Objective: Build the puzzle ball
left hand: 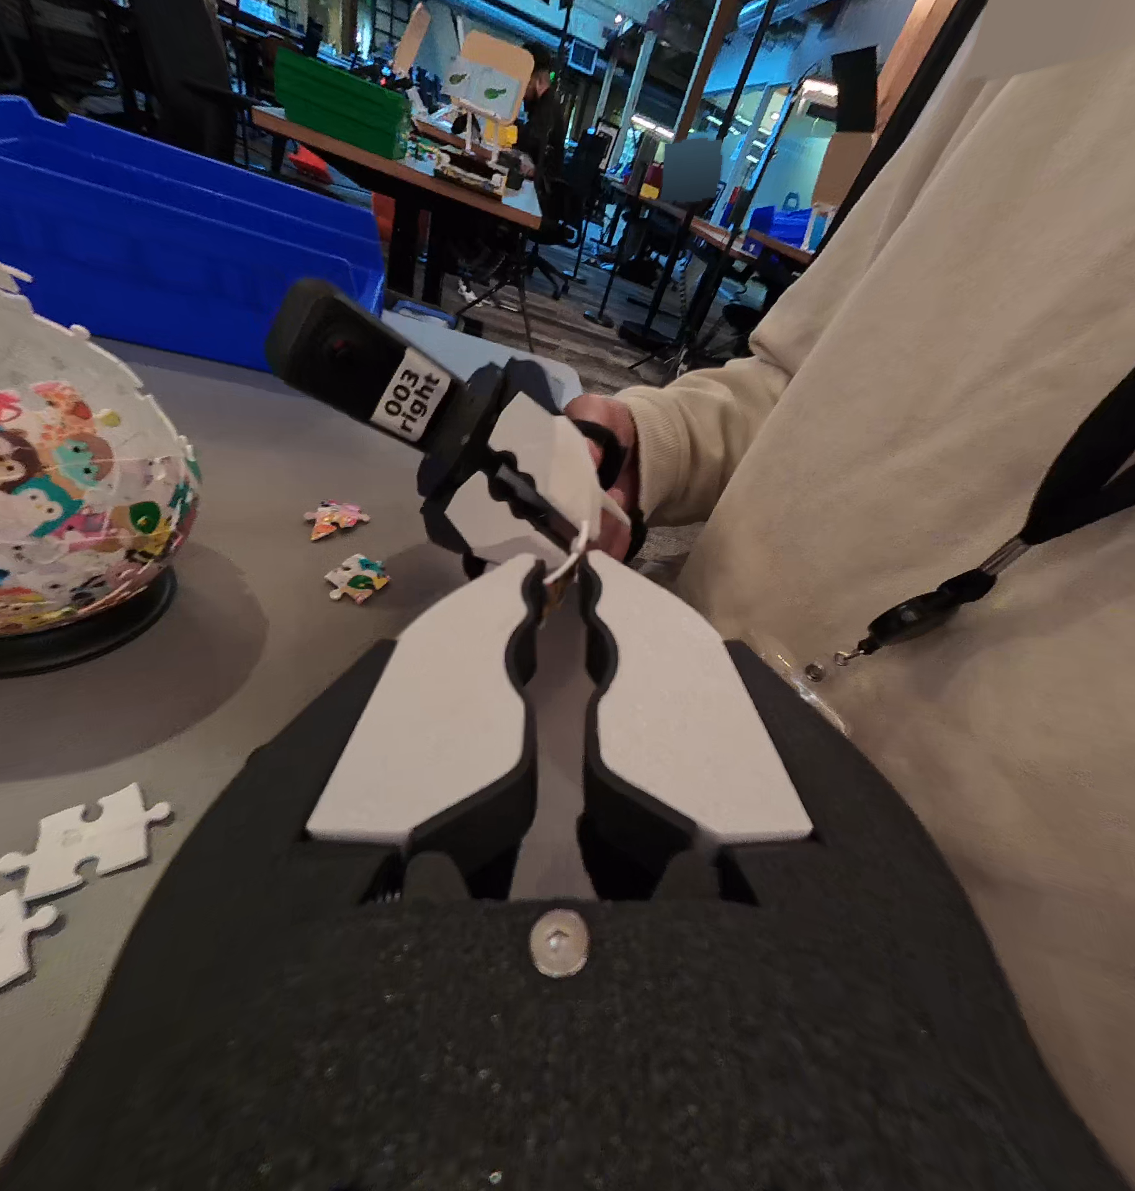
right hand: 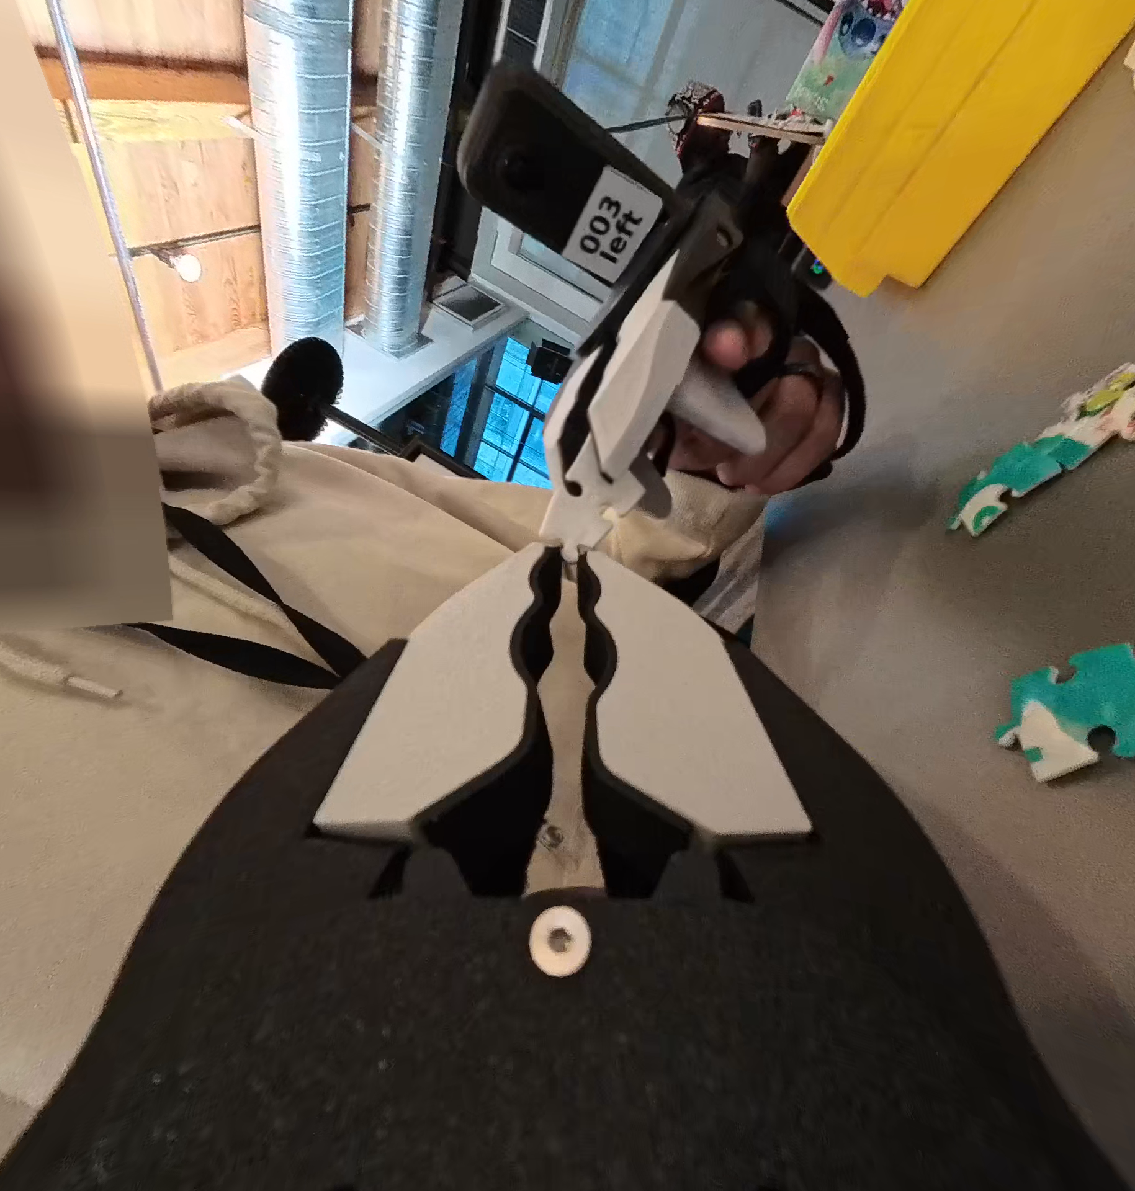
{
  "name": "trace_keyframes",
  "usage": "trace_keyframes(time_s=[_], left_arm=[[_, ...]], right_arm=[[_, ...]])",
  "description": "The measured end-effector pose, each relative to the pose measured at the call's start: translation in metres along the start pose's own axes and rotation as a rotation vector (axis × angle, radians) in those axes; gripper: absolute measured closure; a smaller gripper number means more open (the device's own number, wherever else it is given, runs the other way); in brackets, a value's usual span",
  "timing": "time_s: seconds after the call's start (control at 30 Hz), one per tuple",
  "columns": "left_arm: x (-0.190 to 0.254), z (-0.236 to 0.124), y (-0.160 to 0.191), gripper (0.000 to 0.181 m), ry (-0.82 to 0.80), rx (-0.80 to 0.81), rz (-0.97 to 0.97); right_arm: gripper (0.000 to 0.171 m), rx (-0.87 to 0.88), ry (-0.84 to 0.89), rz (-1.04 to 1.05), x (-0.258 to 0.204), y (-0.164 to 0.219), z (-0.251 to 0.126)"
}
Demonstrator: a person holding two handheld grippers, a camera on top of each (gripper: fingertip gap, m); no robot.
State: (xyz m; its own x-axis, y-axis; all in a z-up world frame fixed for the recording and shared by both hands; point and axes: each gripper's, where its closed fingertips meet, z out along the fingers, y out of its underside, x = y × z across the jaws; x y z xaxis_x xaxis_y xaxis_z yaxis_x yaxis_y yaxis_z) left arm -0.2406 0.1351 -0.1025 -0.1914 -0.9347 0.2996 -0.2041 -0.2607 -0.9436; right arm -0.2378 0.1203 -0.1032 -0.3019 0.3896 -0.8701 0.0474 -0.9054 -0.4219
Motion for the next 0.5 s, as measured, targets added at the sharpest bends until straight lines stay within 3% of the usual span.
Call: trace_keyframes(time_s=[0.17,0.37,0.5], left_arm=[[-0.003,0.005,0.005,0.180,0.017,0.005,-0.179],[-0.004,0.010,0.000,0.179,0.080,0.092,-0.458],[-0.003,0.011,-0.007,0.179,0.119,0.127,-0.495]], right_arm=[[0.164,0.050,0.091,-0.082,0.013,-0.008,-0.016],[0.147,-0.188,0.596,-0.935,0.017,-0.017,-0.026],[0.153,-0.309,0.673,-1.144,0.012,-0.015,-0.023]])
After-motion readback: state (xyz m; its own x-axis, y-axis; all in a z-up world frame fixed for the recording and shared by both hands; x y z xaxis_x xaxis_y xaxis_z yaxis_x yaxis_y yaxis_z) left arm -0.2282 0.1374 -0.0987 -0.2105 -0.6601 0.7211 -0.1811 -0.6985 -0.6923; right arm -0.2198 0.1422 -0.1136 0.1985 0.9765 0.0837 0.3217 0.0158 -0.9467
